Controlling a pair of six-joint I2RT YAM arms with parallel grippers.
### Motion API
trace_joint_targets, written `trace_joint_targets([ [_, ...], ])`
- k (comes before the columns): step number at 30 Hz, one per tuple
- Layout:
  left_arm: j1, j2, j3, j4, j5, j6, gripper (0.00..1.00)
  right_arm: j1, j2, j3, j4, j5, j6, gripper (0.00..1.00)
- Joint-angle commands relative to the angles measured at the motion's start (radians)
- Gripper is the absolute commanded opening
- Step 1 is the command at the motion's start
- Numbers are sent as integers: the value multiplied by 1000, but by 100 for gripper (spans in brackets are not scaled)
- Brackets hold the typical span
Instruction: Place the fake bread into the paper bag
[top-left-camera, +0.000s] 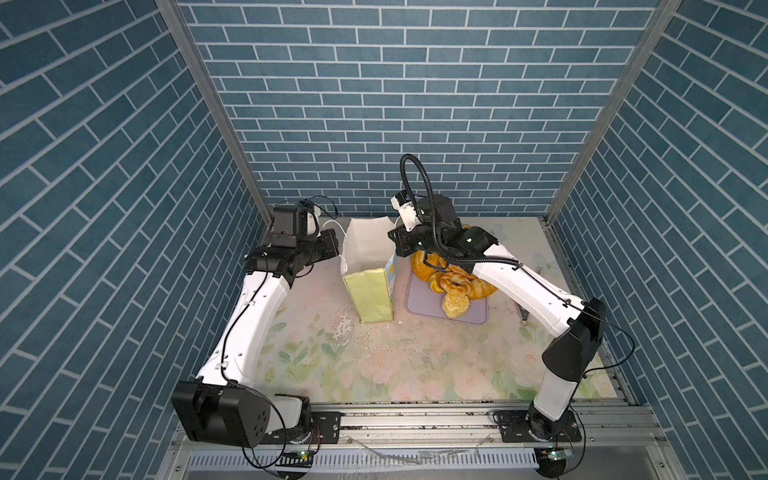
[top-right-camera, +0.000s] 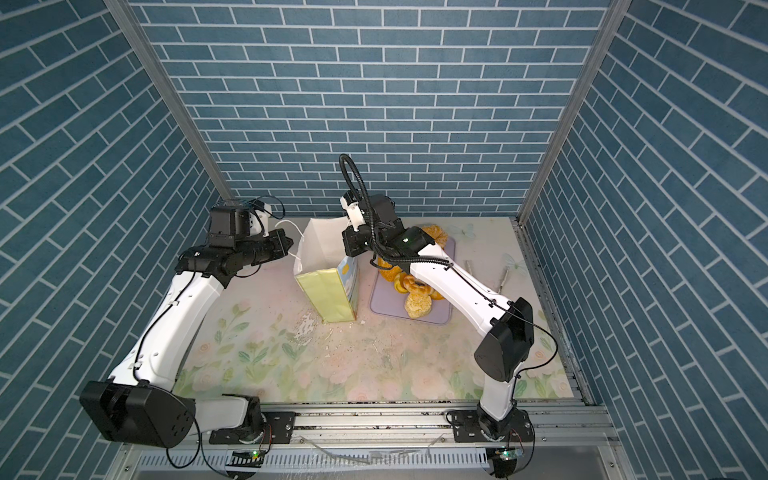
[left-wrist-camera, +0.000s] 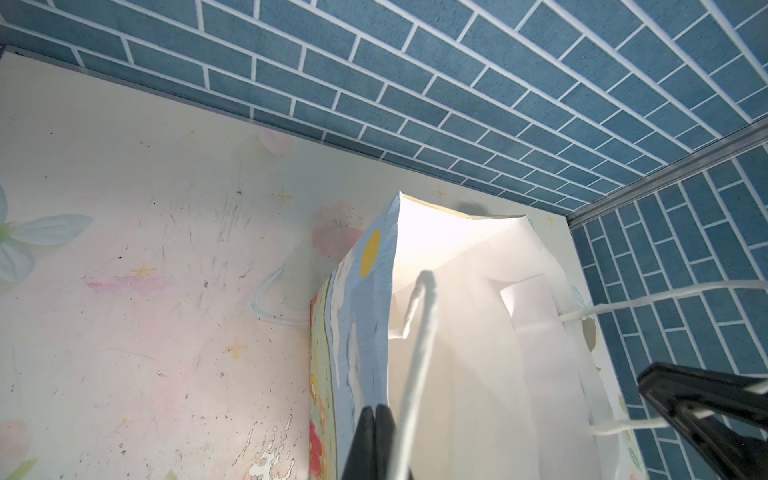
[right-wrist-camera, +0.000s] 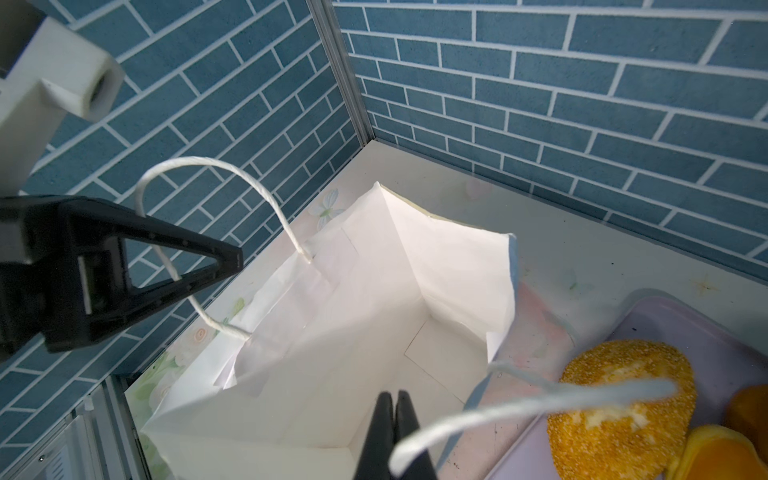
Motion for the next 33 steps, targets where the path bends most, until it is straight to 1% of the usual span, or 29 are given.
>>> trace_joint_targets([
  [1, -5, -22, -21, -10, -22, -3, 2, -9, -39, -23, 26, 22, 17, 0],
  [4, -4, -28, -34, -11, -24, -9, 2, -21, -30, -28, 27, 15, 39, 0],
  [6, -7, -28, -38, -9, -20, -16, 5, -25, -26, -30, 27, -18, 44, 0],
  [8, -11, -32, -38, -10, -19, -22, 8, -25, -28, -28, 29, -23, 46, 10],
  [10, -13, -39, -41, -7, -25, -27, 16, -25, -30, -24, 21, -20, 46, 21],
  [12, -20, -52, -50, -6, -44, -38, 24, -26, -34, -15, 1, -8, 43, 34],
  [15, -26, -77, -73, 14, -59, -54, 31, -25, -47, -9, -32, 3, 36, 52],
  [17, -28, -90, -76, 17, -68, -58, 32, -25, -70, -26, -34, 41, 27, 56],
  [20, -28, -102, -87, 21, -75, -58, 38, -25, -105, -40, -49, 85, 18, 62],
  [26, -28, -105, -97, 29, -85, -51, 42, -25, -145, -22, -106, 107, 3, 70],
  [28, -28, -104, -93, 29, -85, -53, 45, -25, -157, -22, -117, 124, -3, 73],
  [31, -28, -112, -78, 18, -92, -47, 52, -25, -180, -15, -152, 179, -35, 75],
  [33, -28, -116, -60, -4, -103, -33, 54, -33, -197, -7, -183, 205, -49, 76],
])
